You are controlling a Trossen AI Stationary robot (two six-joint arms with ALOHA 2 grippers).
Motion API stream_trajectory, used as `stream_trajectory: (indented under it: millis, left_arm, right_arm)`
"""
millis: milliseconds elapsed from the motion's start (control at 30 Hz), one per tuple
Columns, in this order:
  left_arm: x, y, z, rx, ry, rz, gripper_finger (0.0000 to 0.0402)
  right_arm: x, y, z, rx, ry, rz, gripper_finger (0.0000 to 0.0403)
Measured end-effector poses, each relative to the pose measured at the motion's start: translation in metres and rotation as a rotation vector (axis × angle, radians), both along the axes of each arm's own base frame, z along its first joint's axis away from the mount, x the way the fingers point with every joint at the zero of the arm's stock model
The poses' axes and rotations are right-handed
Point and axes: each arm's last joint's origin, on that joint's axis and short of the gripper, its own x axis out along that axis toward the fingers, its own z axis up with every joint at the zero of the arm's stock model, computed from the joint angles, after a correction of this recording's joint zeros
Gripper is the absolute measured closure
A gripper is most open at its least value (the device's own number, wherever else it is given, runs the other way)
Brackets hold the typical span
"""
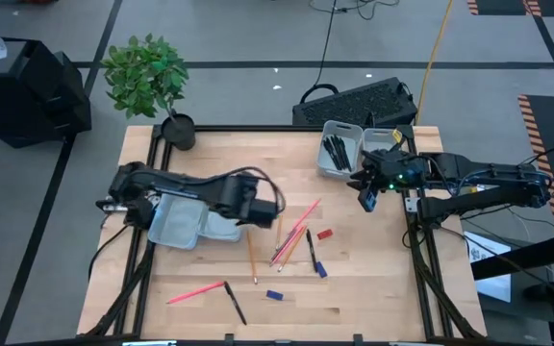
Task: Sort crayons/erasers/pens/pencils in bins
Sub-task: Put the red eraser into the bottom right gray bin
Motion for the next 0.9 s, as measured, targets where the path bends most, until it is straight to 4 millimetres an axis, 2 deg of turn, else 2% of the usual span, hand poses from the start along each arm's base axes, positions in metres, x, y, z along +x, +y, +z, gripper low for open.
stream_trajectory:
  millis: [133,233,367,500,633,900]
  left_arm:
    - [-0.035,-0.002,-0.023,-0.023,0.049,0.088,0.033]
    - [-0.06,0.005,-0.046,-0.052,0.023,0.142,0.033]
    - [-0.077,0.018,-0.084,-0.108,-0.044,0.187,0.033]
    - [-0.08,0.028,-0.116,-0.15,-0.098,0.224,0.033]
    - [-0.075,0.033,-0.138,-0.188,-0.138,0.21,0.033]
    - [-0.077,0.039,-0.143,-0.18,-0.087,0.194,0.0329]
  right_arm:
    - [0.001,0.0,0.001,0.003,-0.016,0.0,0.0291]
    - [0.002,0.0,0.003,0.002,-0.037,0.001,0.0291]
    - [0.005,0.0,0.006,-0.001,-0.077,0.0,0.0291]
    - [0.008,0.0,0.01,0.001,-0.135,-0.005,0.0291]
    - [0.011,-0.001,0.015,0.022,-0.198,-0.024,0.0291]
    - [0.012,-0.001,0.017,0.068,-0.243,-0.057,0.0291]
